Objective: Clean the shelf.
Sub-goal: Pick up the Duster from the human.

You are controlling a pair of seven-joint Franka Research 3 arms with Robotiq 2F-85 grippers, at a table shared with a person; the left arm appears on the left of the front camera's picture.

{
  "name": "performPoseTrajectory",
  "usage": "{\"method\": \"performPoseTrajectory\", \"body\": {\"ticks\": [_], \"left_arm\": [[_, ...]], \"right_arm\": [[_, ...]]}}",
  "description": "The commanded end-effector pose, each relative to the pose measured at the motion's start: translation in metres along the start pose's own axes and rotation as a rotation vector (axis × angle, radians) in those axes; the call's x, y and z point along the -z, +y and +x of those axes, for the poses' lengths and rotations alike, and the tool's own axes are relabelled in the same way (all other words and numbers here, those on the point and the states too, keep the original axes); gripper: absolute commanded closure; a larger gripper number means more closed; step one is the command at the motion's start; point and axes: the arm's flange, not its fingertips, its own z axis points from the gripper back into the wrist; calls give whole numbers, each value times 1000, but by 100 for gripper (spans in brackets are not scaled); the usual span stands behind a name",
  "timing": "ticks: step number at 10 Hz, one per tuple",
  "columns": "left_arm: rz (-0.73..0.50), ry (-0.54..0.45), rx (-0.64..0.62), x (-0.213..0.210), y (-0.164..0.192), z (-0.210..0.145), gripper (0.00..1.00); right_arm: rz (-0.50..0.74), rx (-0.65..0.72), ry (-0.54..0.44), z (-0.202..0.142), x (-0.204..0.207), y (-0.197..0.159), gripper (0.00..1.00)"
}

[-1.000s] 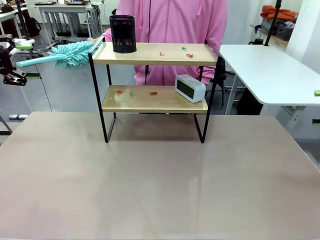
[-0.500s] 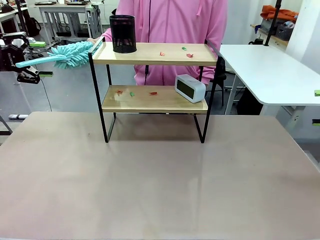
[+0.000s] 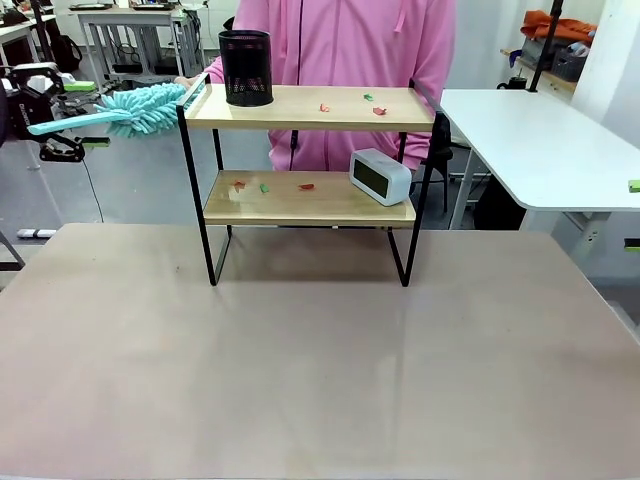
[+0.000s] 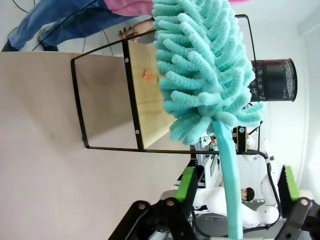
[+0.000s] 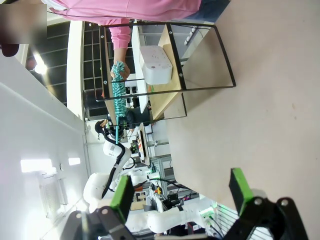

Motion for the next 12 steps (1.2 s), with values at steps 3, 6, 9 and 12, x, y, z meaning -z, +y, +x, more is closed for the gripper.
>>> {"method": "performPoseTrajectory", "body": {"ticks": [3, 6, 9, 12], "left_arm": [[10, -1, -2, 3, -5, 0, 100], [19, -16, 5, 3, -6, 0, 100], [15, -11, 6, 4, -5, -1, 100], [15, -15, 15, 0, -6, -5, 100]], "right_arm": [[14, -17, -6, 1, 1, 1, 0], [14, -17, -6, 1, 1, 1, 0], [14, -17, -6, 1, 1, 1, 0], [14, -17, -6, 1, 1, 1, 0]]}}
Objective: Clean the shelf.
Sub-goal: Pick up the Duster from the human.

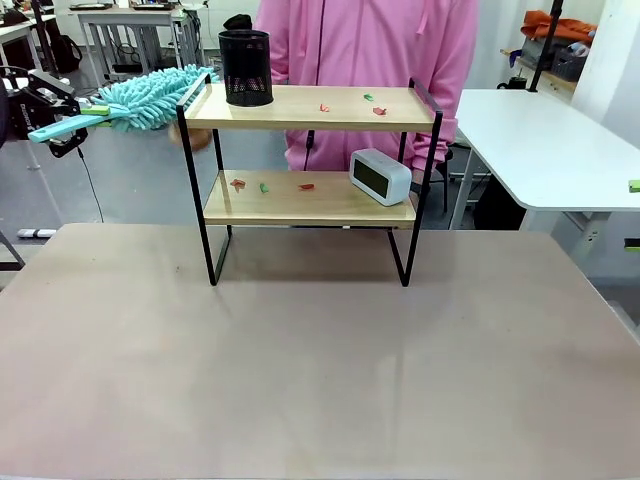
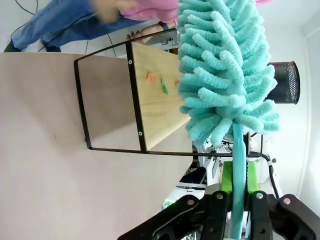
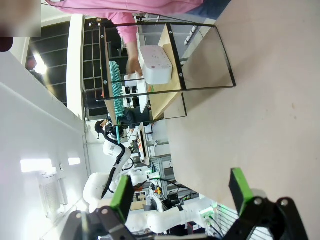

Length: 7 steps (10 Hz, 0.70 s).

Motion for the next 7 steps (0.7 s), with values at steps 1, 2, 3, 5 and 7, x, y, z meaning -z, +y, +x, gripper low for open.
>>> {"method": "performPoseTrajectory", "body": {"ticks": [1, 2, 3, 5, 7], "left_arm": [[-12, -12, 49, -10, -17, -17, 100], [-22, -24, 98, -27, -33, -36, 100], [-9, -56, 170, -51, -51, -61, 100], [-27, -27, 281, -116, -84, -142, 100], [24, 219, 282, -144, -83, -217, 100]], "right_arm": [[14, -17, -6, 1, 1, 1, 0], [14, -17, -6, 1, 1, 1, 0], [14, -17, -6, 1, 1, 1, 0], [14, -17, -6, 1, 1, 1, 0], [14, -17, -6, 1, 1, 1, 0]]}}
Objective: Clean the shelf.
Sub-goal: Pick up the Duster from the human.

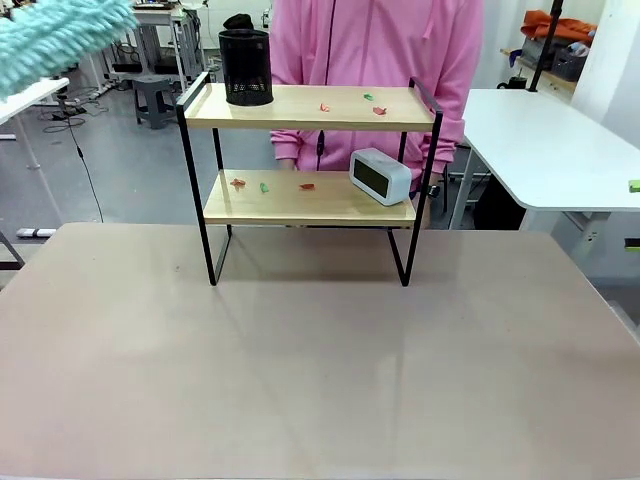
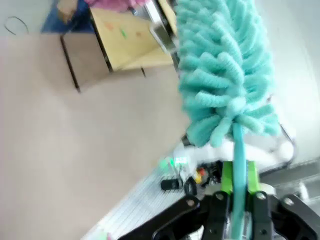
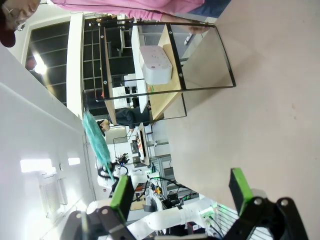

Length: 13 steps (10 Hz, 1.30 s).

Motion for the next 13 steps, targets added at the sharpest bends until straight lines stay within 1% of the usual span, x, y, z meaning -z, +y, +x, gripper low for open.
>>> {"method": "performPoseTrajectory", "body": {"ticks": [1, 2, 3, 4, 5, 6, 7, 8, 9, 13], "left_arm": [[72, 210, 42, -1, 9, -49, 100], [79, 279, 70, 3, 8, -68, 100], [104, 365, 104, 12, 11, -76, 100], [168, 467, 111, 29, 18, -75, 100], [262, 481, 102, 46, 28, -66, 100], [319, 443, 86, 61, 41, -56, 100], [336, 468, 74, 67, 49, -48, 100], [379, 495, 91, 68, 56, -41, 100], [314, 488, 84, 63, 41, -49, 100], [314, 488, 84, 63, 41, -49, 100]], "right_arm": [[16, -17, -7, 1, 1, 1, 0], [16, -17, -7, 1, 1, 1, 0], [16, -17, -7, 1, 1, 1, 0], [16, -17, -7, 1, 1, 1, 0], [16, -17, -7, 1, 1, 1, 0], [16, -17, -7, 1, 1, 1, 0], [16, -17, -7, 1, 1, 1, 0], [16, -17, -7, 1, 1, 1, 0], [16, -17, -7, 1, 1, 1, 0], [16, -17, -7, 1, 1, 1, 0]]}}
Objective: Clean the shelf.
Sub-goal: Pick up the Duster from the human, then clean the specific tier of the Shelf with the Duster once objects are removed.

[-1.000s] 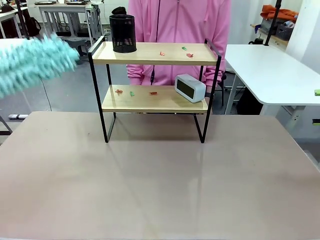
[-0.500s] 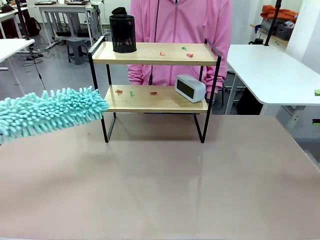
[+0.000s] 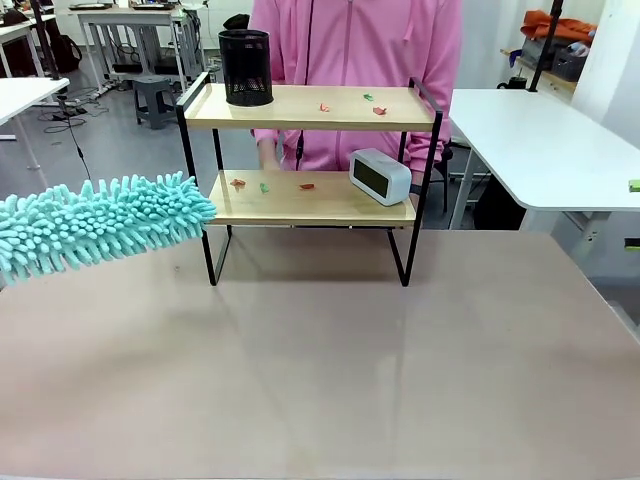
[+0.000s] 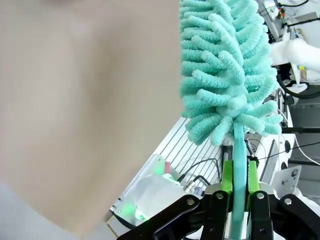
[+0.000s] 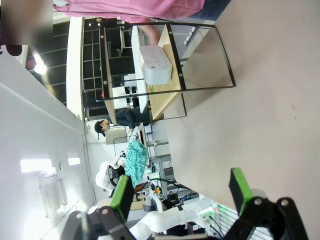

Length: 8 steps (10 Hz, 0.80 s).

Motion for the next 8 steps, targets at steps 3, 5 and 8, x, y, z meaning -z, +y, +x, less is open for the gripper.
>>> {"method": "performPoseTrajectory", "body": {"ticks": [3, 5, 8], "left_arm": [[-8, -1, 5, -2, -3, -2, 100], [-8, -1, 5, -2, -3, -2, 100], [-8, -1, 5, -2, -3, -2, 100]], "right_arm": [[16, -17, -7, 1, 1, 1, 0], [16, -17, -7, 1, 1, 1, 0], [16, -17, -7, 1, 1, 1, 0]]}}
